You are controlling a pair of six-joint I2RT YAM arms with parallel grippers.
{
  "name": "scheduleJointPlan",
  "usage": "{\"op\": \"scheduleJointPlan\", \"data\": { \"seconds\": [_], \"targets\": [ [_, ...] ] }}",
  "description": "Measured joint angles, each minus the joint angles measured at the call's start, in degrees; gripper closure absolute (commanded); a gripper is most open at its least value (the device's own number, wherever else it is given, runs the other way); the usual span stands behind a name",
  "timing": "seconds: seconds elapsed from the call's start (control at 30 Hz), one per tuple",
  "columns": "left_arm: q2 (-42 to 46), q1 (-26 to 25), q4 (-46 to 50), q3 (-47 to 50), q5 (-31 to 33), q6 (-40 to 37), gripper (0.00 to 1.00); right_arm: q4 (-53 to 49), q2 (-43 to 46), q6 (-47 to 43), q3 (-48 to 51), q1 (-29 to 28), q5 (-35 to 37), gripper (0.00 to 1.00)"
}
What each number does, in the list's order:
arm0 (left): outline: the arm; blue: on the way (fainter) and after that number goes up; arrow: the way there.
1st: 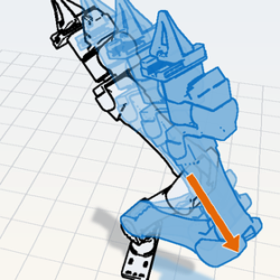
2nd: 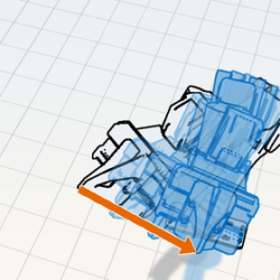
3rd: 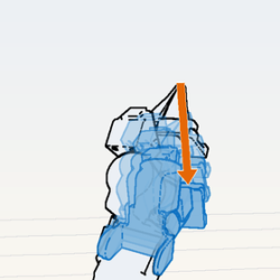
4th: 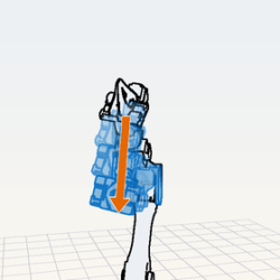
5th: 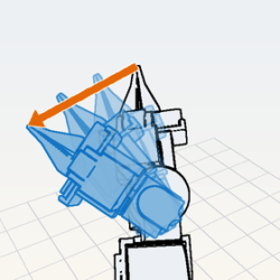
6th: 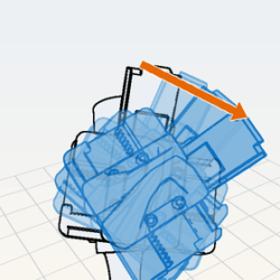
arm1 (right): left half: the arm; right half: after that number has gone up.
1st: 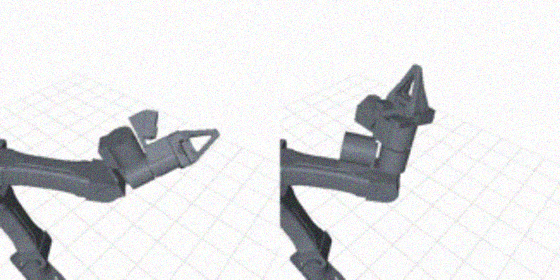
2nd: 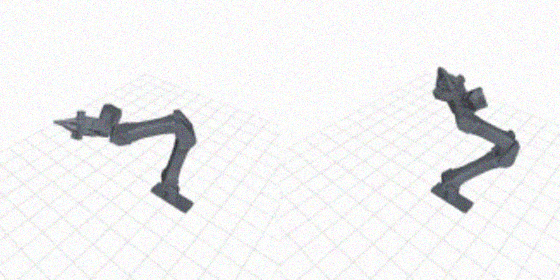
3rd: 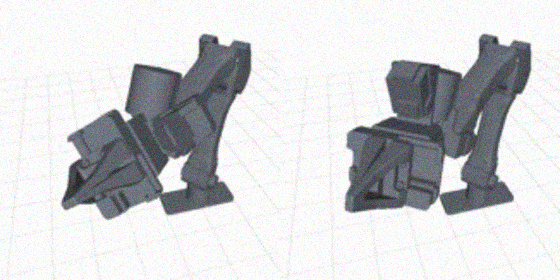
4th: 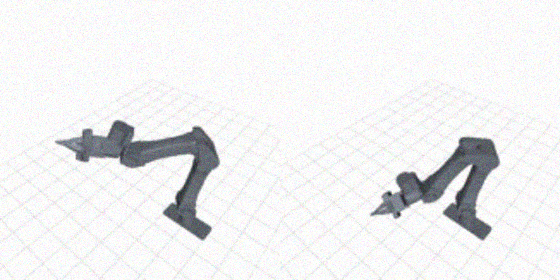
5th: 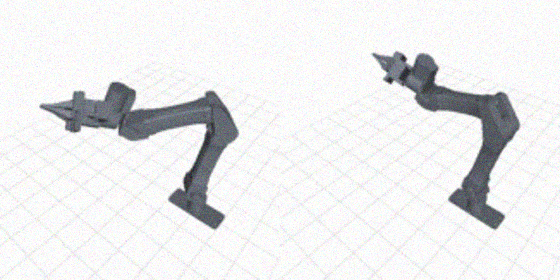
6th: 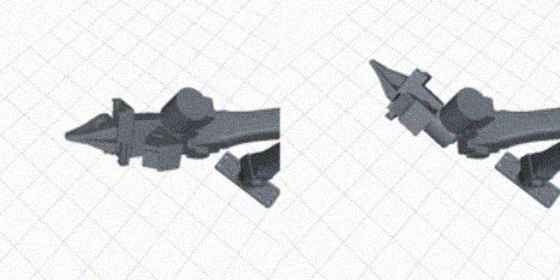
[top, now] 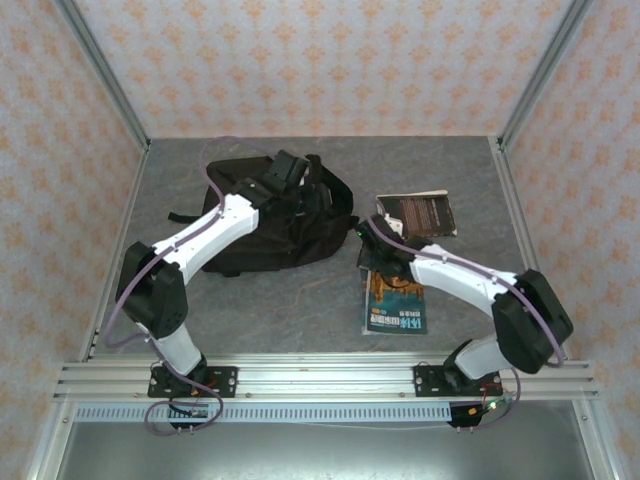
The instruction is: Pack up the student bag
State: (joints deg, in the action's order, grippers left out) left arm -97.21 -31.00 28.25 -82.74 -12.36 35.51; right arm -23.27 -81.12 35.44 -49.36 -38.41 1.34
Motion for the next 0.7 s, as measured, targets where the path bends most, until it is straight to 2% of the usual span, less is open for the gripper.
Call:
{"op": "scheduleJointPlan", "data": {
  "seconds": [0.13, 0.3, 0.37, 0.53, 0.7],
  "targets": [
    [3.15, -3.34, -0.61, 3.72, -0.74, 0.04, 0.36, 1.7, 4.13, 1.27, 2.71, 1.42, -2.01, 1.0],
    [7.5, -7.58, -3.54, 12.92, -3.17, 0.31, 0.35, 3.3, 7.91, 3.06, 4.98, 3.91, -4.79, 1.0],
    [8.17, -9.2, -5.4, 15.93, -4.09, 0.31, 0.32, 3.8, 8.33, 3.82, 5.29, 5.09, -6.25, 1.0],
    [7.54, -14.27, -12.57, 21.16, -7.37, 0.72, 0.3, 5.53, 8.33, 5.97, 5.9, 7.76, -9.7, 1.0],
    [3.19, -18.38, -20.04, 21.44, -10.93, 0.72, 0.3, 6.62, 8.33, 7.87, 5.92, 9.7, -12.24, 1.0]
  ]
}}
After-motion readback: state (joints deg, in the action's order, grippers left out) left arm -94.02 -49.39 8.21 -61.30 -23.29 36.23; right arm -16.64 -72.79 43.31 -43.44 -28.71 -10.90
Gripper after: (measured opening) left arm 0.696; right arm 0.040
